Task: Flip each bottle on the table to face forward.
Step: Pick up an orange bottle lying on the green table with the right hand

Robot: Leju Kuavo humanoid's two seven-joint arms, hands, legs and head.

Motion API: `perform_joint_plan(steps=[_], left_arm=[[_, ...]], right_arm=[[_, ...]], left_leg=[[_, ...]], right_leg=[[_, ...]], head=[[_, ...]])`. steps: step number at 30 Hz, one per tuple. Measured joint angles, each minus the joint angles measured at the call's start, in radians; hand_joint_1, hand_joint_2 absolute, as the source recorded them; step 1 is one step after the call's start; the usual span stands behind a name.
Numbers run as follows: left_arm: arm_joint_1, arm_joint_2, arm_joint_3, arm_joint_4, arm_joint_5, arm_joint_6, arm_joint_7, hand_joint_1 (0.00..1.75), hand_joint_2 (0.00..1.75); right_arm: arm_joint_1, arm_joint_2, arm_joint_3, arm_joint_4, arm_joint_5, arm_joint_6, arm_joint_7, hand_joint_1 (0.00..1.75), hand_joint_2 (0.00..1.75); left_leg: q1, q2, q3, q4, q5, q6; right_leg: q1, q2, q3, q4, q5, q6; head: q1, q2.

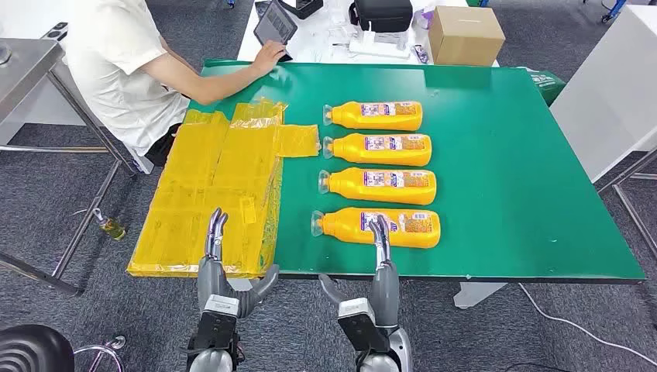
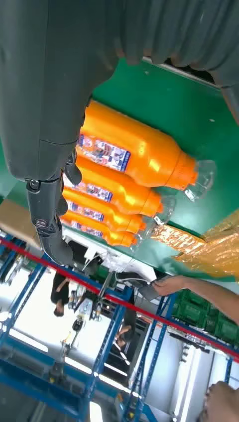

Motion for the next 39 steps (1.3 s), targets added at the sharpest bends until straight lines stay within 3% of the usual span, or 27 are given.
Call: perform_joint_plan(steps=[2, 6, 14, 25, 36, 39], left_arm=[[-0.001, -0.001, 0.0, 0.0, -0.002, -0.006, 0.001, 0.0, 1.75], [-0.019, -0.005, -0.002, 0.007, 0.0, -0.027, 0.002, 0.0, 1.75], [-0.05, -0.016, -0.006, 0.029, 0.04, -0.037, -0.022, 0.0, 1.75], [-0.092, -0.03, -0.01, 0.058, 0.066, -0.048, -0.031, 0.0, 1.75], [-0.099, -0.036, -0.01, 0.07, 0.071, -0.047, -0.033, 0.0, 1.75], [-0.099, -0.036, -0.01, 0.07, 0.074, -0.041, -0.036, 0.0, 1.75]], right_arm=[[0.001, 0.007, -0.014, 0.0, 0.086, 0.0, 0.006, 0.0, 1.75], [-0.007, 0.022, -0.092, 0.004, 0.39, -0.001, 0.062, 0.0, 1.75], [-0.077, 0.013, -0.253, 0.042, 0.628, -0.001, 0.142, 0.0, 1.75], [-0.202, -0.055, -0.297, 0.147, 0.717, -0.002, 0.333, 0.0, 1.75], [-0.24, -0.084, -0.297, 0.205, 0.719, -0.002, 0.359, 0.0, 1.75], [-0.267, -0.094, -0.281, 0.247, 0.714, 0.002, 0.409, 0.0, 1.75]], left_leg=[[0.0, 0.0, 0.0, 0.0, 0.0, 0.0], [0.0, 0.0, 0.0, 0.0, 0.0, 0.0], [-0.001, 0.0, 0.0, 0.0, 0.001, 0.001], [0.0, 0.0, 0.0, 0.0, 0.001, 0.001], [0.0, 0.0, 0.0, 0.0, 0.001, 0.001], [0.0, 0.0, 0.0, 0.0, 0.001, 0.001]], right_leg=[[0.0, 0.0, 0.0, 0.0, 0.0, 0.0], [0.0, 0.0, 0.0, 0.0, 0.0, 0.0], [0.0, 0.0, 0.001, 0.0, 0.001, 0.0], [0.0, 0.0, 0.001, 0.0, 0.001, 0.0], [0.0, 0.0, 0.001, 0.0, 0.001, 0.0], [0.0, 0.0, 0.001, 0.0, 0.001, 0.0]], head=[[0.0, 0.0], [0.0, 0.0], [0.0, 0.0], [0.0, 0.0], [0.0, 0.0], [0.0, 0.0]])
